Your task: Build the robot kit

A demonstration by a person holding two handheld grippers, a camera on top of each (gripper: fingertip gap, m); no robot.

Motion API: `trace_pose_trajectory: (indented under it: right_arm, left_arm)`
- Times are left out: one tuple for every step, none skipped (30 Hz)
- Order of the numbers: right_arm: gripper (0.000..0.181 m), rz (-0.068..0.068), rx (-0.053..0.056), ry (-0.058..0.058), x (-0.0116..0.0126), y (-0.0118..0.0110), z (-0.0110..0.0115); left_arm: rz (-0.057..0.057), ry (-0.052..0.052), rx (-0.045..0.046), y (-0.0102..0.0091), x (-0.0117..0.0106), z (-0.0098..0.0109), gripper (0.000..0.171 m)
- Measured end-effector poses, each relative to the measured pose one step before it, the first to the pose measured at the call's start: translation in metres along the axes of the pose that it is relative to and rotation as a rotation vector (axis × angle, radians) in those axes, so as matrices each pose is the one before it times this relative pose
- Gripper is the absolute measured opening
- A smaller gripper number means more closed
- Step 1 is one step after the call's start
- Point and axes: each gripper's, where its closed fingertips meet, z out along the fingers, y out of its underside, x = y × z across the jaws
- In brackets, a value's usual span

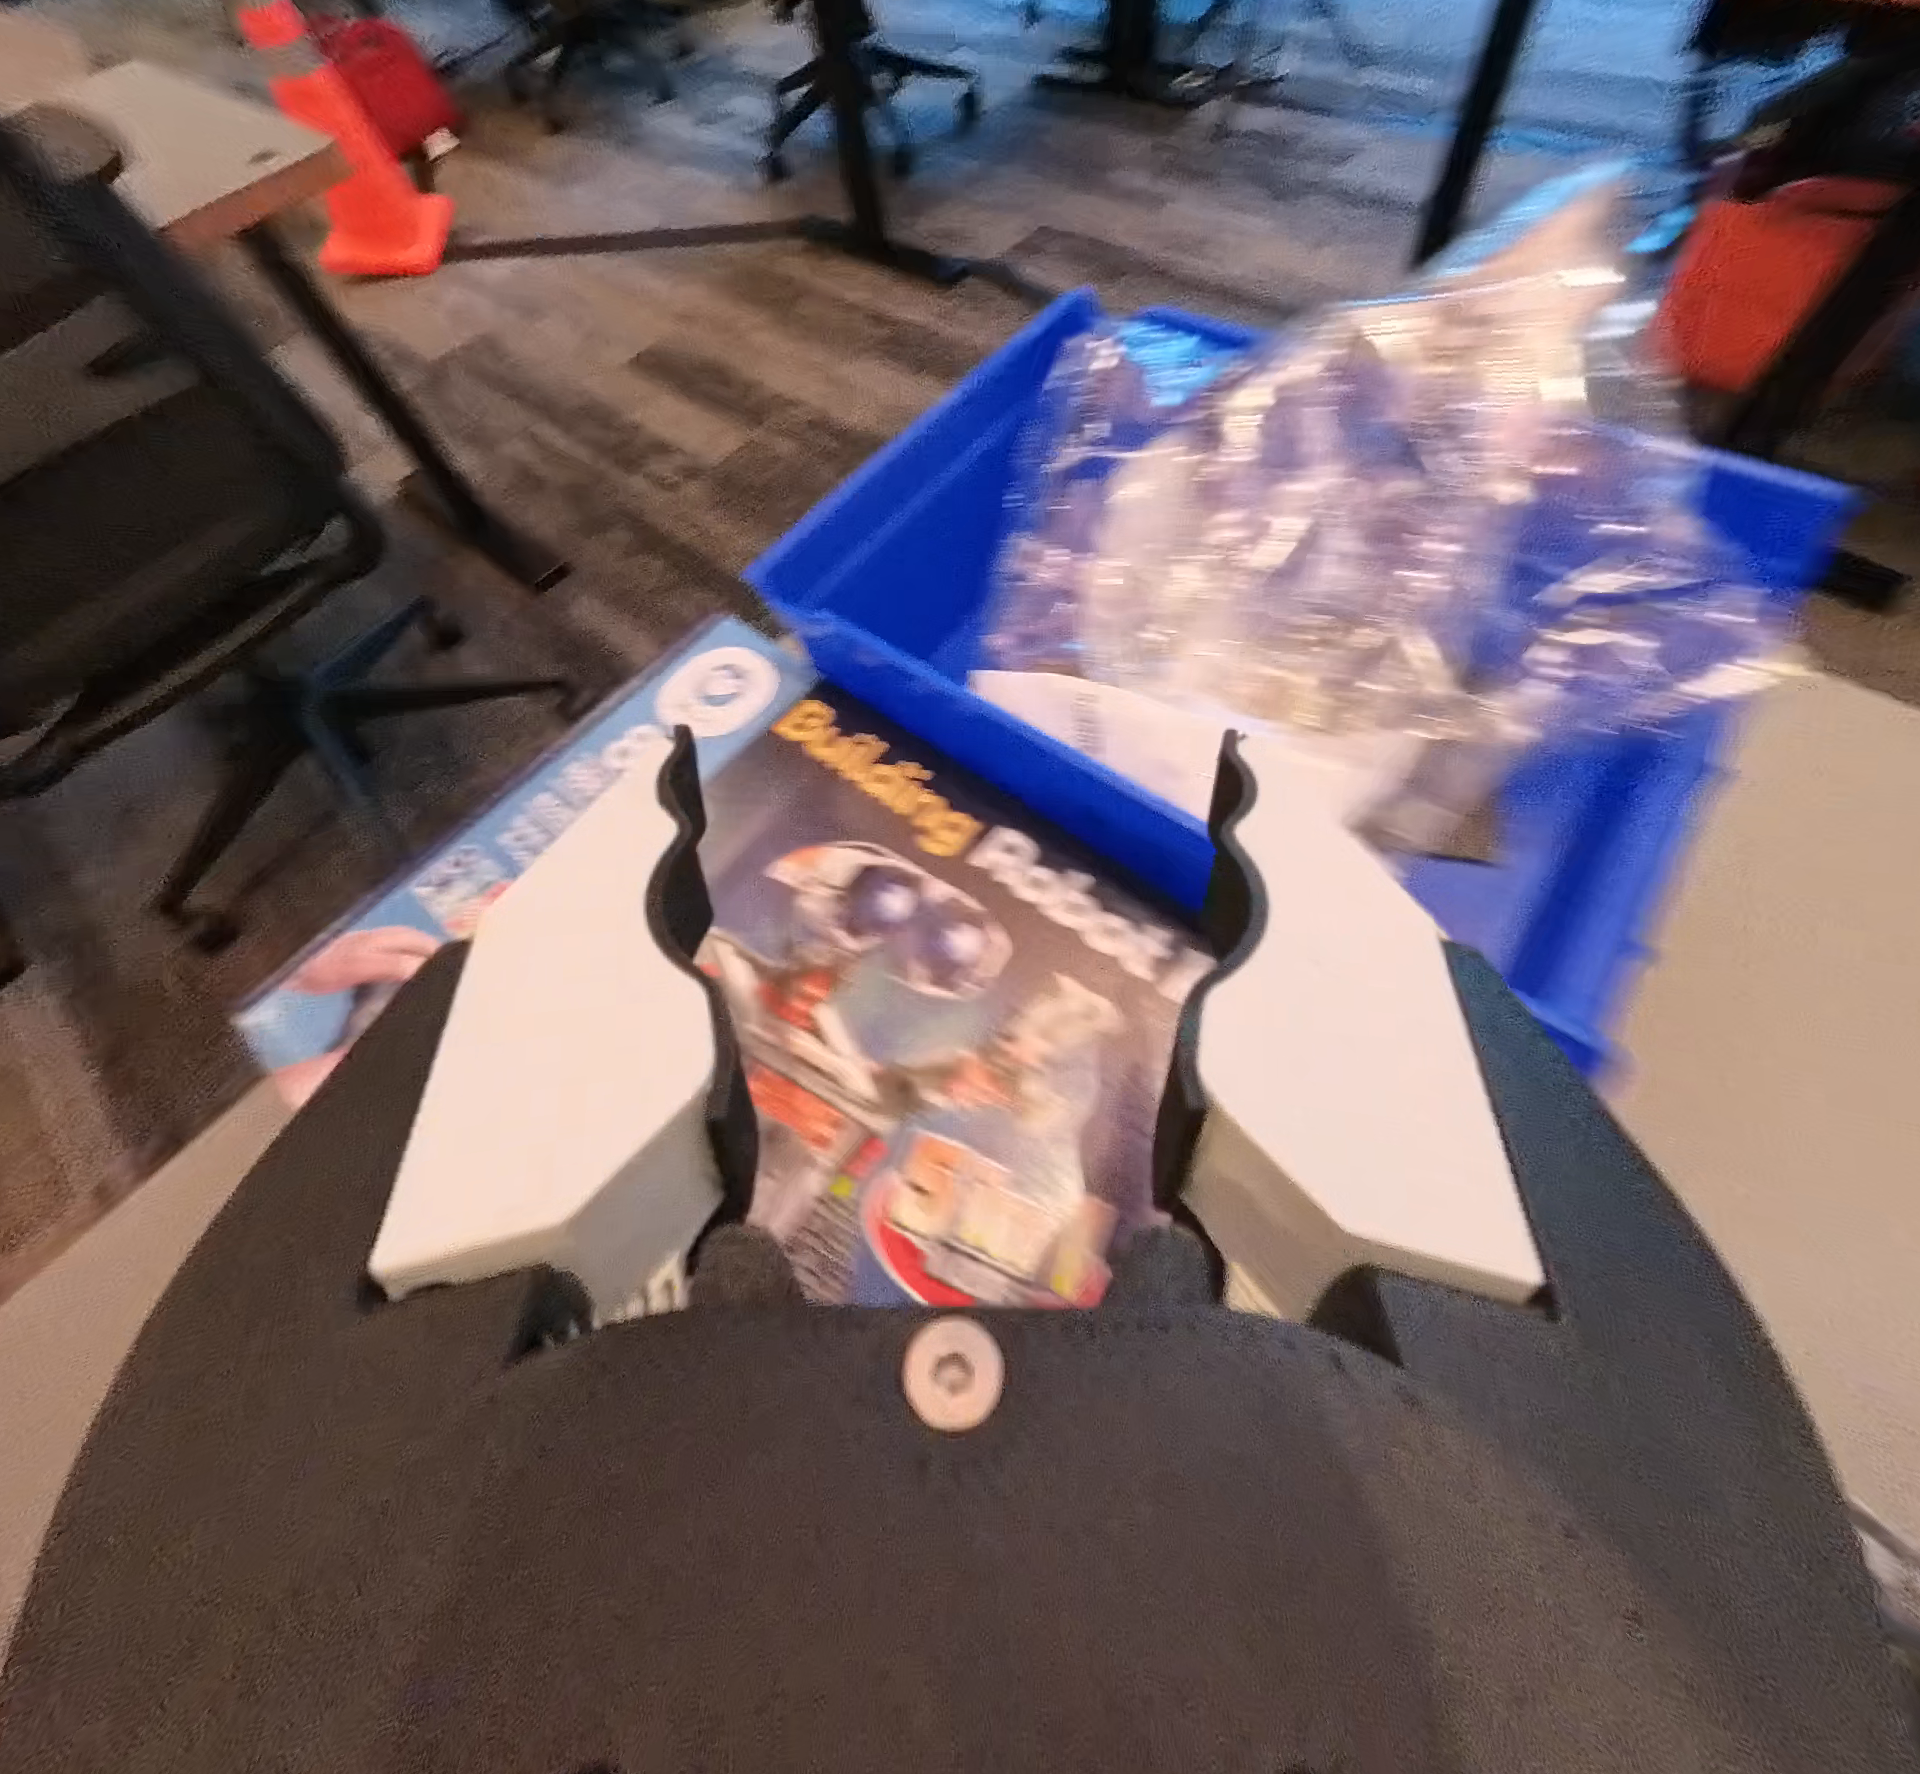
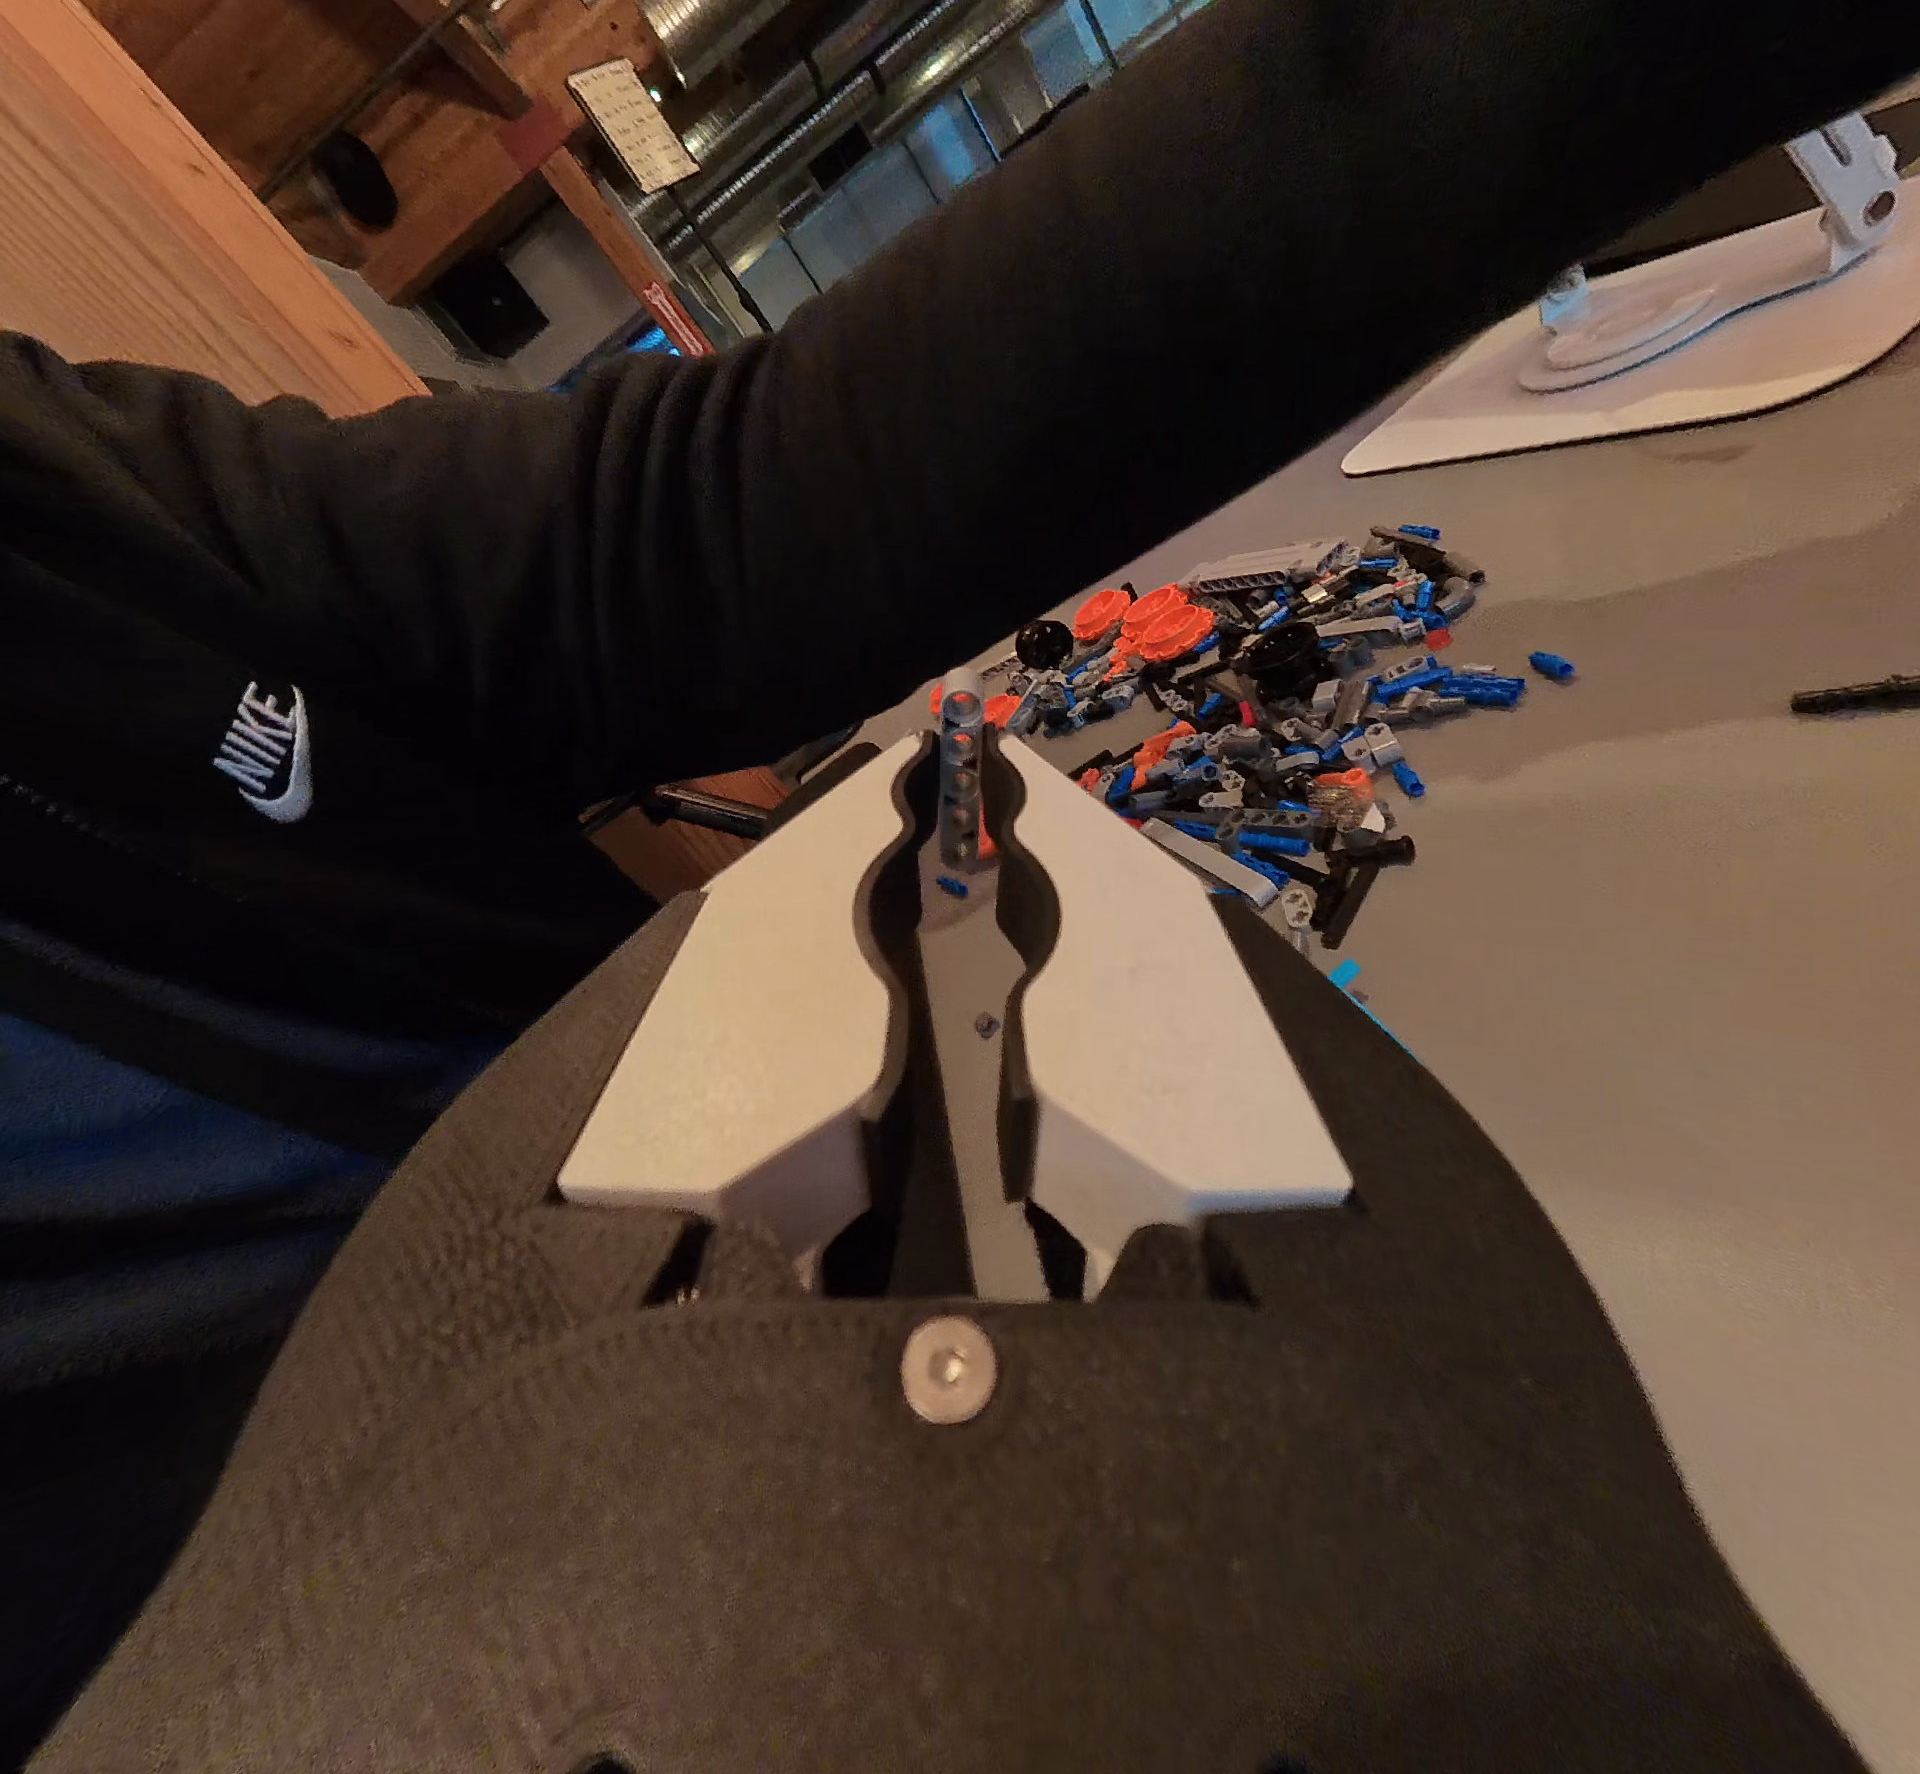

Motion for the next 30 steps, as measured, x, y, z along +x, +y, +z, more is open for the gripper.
trace_pose_trajectory:
  right_arm:
    - [0.005, 0.0004, 0.0054, -0.0084, -0.00147, -0.00064, -0.0004]
    - [0.005, -0.0007, 0.0048, -0.0069, -0.00131, -0.00058, -0.00032]
    - [0.005, -0.001, 0.0049, -0.0081, -0.00166, -0.0007, -0.00028]
    - [0.004, -0.0006, 0.0027, -0.0082, -0.00178, -0.00042, -0.00002]
    - [0.004, -0.0009, 0.0003, -0.0077, -0.00176, -0.00011, 0.00024]
    - [0.004, -0.0017, -0.0002, -0.0086, -0.00207, -0.00009, 0.00045]
    - [0.005, -0.0027, 0.0014, -0.0101, -0.00248, -0.00028, 0.00031]
    - [0.005, -0.0033, 0.0026, -0.0096, -0.00252, -0.0004, 0.00003]
    - [0.005, -0.0023, 0.0041, -0.0068, -0.00197, -0.00048, -0.0004]
    - [0.005, -0.0003, 0.0056, -0.0059, -0.0016, -0.00077, -0.00057]
    - [0.005, 0.0016, 0.0062, -0.0095, -0.00192, -0.00094, -0.00049]
    - [0.005, 0.0011, 0.0055, -0.0096, -0.00206, -0.00059, -0.00031]
    - [0.005, -0.0007, 0.0029, -0.0067, -0.00181, -0.00021, -0.00011]
    - [0.005, -0.0011, 0.0005, -0.0076, -0.00177, 0.0, 0.00021]
    - [0.005, -0.0013, 0.001, -0.009, -0.00202, -0.00016, 0.00017]
    - [0.005, -0.0012, 0.0013, -0.0058, -0.00145, -0.0001, -0.00004]
    - [0.005, -0.0006, 0.0018, -0.0047, -0.00099, -0.00031, -0.00019]
    - [0.005, 0.0, 0.003, -0.0053, -0.00108, -0.00055, -0.00032]
    - [0.005, -0.0002, 0.0036, -0.005, -0.00111, -0.00058, -0.00025]
    - [0.005, -0.0005, 0.0031, -0.0052, -0.00112, -0.0005, -0.00029]
    - [0.005, -0.0012, 0.0017, -0.0054, -0.00132, -0.00021, -0.00001]
    - [0.005, -0.0025, 0.0007, -0.0043, -0.00126, -0.00018, -0.00002]
    - [0.005, -0.0026, 0.0016, -0.0049, -0.00139, -0.0004, 0.00007]
    - [0.005, -0.0019, 0.0018, -0.0051, -0.00136, -0.00026, 0.00004]
    - [0.005, -0.0013, 0.0011, -0.0043, -0.0012, -0.00023, -0.00002]
    - [0.005, -0.0021, 0.0014, -0.005, -0.00133, -0.00021, 0.00002]
    - [0.005, -0.003, 0.001, -0.0045, -0.00135, -0.00019, -0.00005]
    - [0.005, -0.0024, 0.0014, -0.0032, -0.00111, -0.00022, -0.00016]
    - [0.005, -0.0021, 0.0034, -0.0037, -0.00111, -0.00063, -0.00025]
    - [0.005, -0.0017, 0.0035, -0.004, -0.00117, -0.00057, -0.00036]
  left_arm:
    - [0.0109, -0.0625, -0.04291, 0.0032, -0.02383, 0.01499, 0.094]
    - [0.0432, -0.0956, -0.05733, 0.0042, -0.02914, 0.01182, 0.094]
    - [0.0349, -0.0709, -0.05851, 0.00428, -0.0245, 0.0108, 0.091]
    - [0.0447, -0.0463, -0.07436, 0.00604, -0.01967, 0.00963, 0.083]
    - [0.0541, -0.0686, -0.07514, 0.00646, -0.02283, 0.00858, 0.086]
    - [0.0353, -0.0515, -0.07113, 0.00684, -0.02018, 0.00746, 0.081]
    - [0.0201, 0.0157, -0.07167, 0.0064, -0.00794, 0.00734, 0.071]
    - [0.0403, 0.0045, -0.10649, 0.01106, -0.00753, 0.00685, 0.069]
    - [0.059, -0.0261, -0.10761, 0.01197, -0.01118, 0.00646, 0.068]
    - [0.0501, -0.0296, -0.09478, 0.01115, -0.01221, 0.00556, 0.066]
    - [0.0266, -0.0118, -0.05597, 0.00665, -0.01048, 0.00396, 0.062]
    - [0.0044, 0.0487, -0.04734, 0.00667, -0.00034, 0.00473, 0.052]
    - [-0.0149, 0.0908, -0.07816, 0.01178, 0.00746, 0.00719, 0.05]
    - [-0.0102, 0.0301, -0.08287, 0.0126, -0.00089, 0.00854, 0.051]
    - [0.0207, -0.0105, -0.07147, 0.01116, -0.00479, 0.0088, 0.043]
    - [0.0178, 0.0153, -0.07556, 0.01162, 0.00068, 0.01025, 0.041]
    - [0.0042, 0.0114, -0.07459, 0.01082, 0.00129, 0.01061, 0.043]
    - [0.0229, 0.0078, -0.05673, 0.0079, 0.00278, 0.00942, 0.047]
    - [0.0298, 0.0066, -0.04401, 0.00539, 0.00382, 0.00823, 0.049]
    - [0.0227, 0.015, -0.04085, 0.00478, 0.00525, 0.00786, 0.056]
    - [0.0036, 0.0069, -0.0356, 0.00468, 0.0022, 0.00732, 0.063]
    - [-0.0115, 0.003, -0.00893, 0.00066, -0.00003, 0.00592, 0.063]
    - [-0.0106, 0.0244, 0.00225, -0.00121, 0.00392, 0.00509, 0.061]
    - [0.0017, 0.016, -0.00878, 0.00022, 0.00411, 0.00498, 0.061]
    - [0.0073, -0.0108, -0.00355, -0.00169, 0.00025, 0.00426, 0.062]
    - [0.0099, -0.0014, 0.01452, -0.00485, 0.00221, 0.00321, 0.06]
    - [0.0087, -0.0069, 0.00056, -0.00174, 0.00072, 0.00277, 0.051]
    - [-0.0105, -0.0371, -0.00861, -0.00008, -0.00678, 0.00239, 0.056]
    - [-0.0187, -0.0152, 0.01899, -0.00409, -0.00427, 0.00091, 0.052]
    - [0.0015, 0.0118, 0.01758, -0.00338, 0.00133, 0.00105, 0.042]
